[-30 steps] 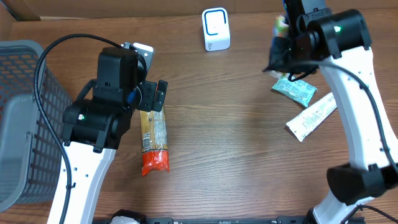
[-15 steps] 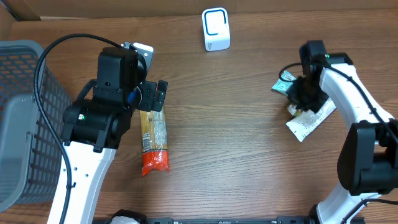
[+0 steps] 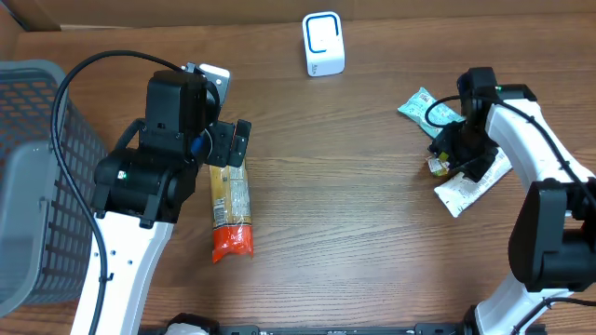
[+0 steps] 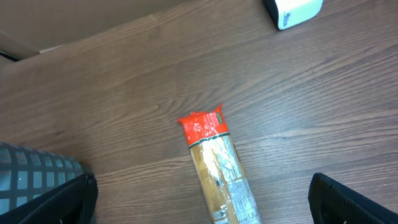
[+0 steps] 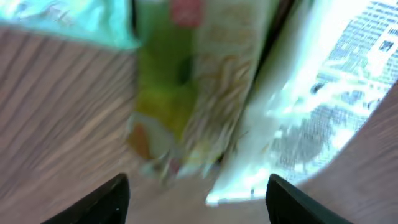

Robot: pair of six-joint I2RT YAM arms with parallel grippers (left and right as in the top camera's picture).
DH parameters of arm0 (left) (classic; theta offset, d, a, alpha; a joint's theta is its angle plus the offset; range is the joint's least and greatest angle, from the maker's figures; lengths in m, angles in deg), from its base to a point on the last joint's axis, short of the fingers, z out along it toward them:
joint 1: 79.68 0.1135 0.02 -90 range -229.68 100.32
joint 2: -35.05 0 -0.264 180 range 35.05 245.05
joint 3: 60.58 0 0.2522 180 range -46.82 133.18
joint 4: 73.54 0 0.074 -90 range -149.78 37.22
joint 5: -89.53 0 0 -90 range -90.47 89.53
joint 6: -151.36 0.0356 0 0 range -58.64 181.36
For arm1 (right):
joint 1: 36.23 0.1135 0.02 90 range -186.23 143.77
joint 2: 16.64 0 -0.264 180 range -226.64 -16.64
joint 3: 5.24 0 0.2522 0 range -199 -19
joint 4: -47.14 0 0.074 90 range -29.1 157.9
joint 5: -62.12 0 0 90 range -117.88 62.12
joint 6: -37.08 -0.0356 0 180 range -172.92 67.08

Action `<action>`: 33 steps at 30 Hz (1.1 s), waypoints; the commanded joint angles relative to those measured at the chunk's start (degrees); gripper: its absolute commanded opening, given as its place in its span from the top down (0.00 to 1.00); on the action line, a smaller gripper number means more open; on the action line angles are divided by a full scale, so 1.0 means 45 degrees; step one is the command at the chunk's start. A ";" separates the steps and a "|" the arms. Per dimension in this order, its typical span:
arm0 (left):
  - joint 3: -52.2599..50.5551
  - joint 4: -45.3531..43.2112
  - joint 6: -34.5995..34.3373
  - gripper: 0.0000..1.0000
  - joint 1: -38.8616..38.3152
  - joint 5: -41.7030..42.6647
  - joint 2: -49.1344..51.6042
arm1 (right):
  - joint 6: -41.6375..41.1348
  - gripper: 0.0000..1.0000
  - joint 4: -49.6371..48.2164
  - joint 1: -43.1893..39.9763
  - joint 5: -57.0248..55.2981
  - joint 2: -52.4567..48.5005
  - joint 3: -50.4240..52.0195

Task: Scan the item barcode
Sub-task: 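Carry the tea pouch right and set it beside the white tube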

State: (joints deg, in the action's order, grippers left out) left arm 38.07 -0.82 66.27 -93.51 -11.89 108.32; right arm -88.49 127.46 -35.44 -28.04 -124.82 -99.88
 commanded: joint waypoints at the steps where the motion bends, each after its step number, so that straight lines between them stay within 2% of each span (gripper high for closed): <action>1: 0.0102 -0.0005 0.0199 0.00 -0.0015 -0.0131 0.0039 | 0.2681 0.29 0.0661 0.0272 0.1671 0.0325 -0.1661; 5: 0.0102 -0.0005 0.0199 0.00 -0.0015 -0.0126 0.0039 | 0.4294 0.22 0.1025 0.1146 0.2574 0.0325 -0.2492; 7: 0.0102 -0.0005 0.0199 0.00 -0.0015 -0.0131 0.0039 | 0.4357 0.19 0.0491 0.1559 0.2283 0.0325 -0.2555; 9: 0.0102 -0.0005 0.0199 0.00 -0.0015 -0.0131 0.0039 | 0.4702 0.20 -0.0554 0.1870 0.2195 0.0321 -0.2506; 12: 0.0102 -0.0005 0.0199 0.00 -0.0015 -0.0131 0.0039 | 0.5391 0.30 -0.2676 0.2229 0.2191 0.0204 -0.2137; 14: 0.0102 -0.0005 0.0199 0.00 -0.0015 -0.0131 0.0039 | 0.5697 0.33 -0.4245 0.2448 0.2045 -0.0233 -0.1763; 18: 0.0102 -0.0005 0.0199 0.00 -0.0015 -0.0131 0.0039 | 0.5731 0.32 -0.5877 0.2443 0.1710 -0.1462 -0.1739; 21: 0.0102 -0.0005 0.0199 0.00 -0.0015 -0.0131 0.0039 | 0.5600 0.22 -0.7009 0.2327 0.1710 -0.2623 -0.1739; 25: 0.0102 -0.0005 0.0199 0.01 -0.0015 -0.0131 0.0039 | 0.5207 0.22 -0.7159 0.2210 0.1103 -0.3371 -0.1739; 30: 0.0102 -0.0005 0.0199 0.00 -0.0015 -0.0131 0.0039 | 0.3920 0.27 -0.6319 0.1749 -0.0845 -0.3521 -0.1666; 33: 0.0102 -0.0005 0.0199 0.00 -0.0015 -0.0131 0.0039 | 0.3735 0.28 -0.5712 0.1112 -0.1054 -0.3521 -0.1666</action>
State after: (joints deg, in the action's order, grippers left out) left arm 38.07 -0.80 66.27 -93.51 -11.89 108.34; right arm -68.67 99.92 -27.04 -28.06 -140.62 -107.84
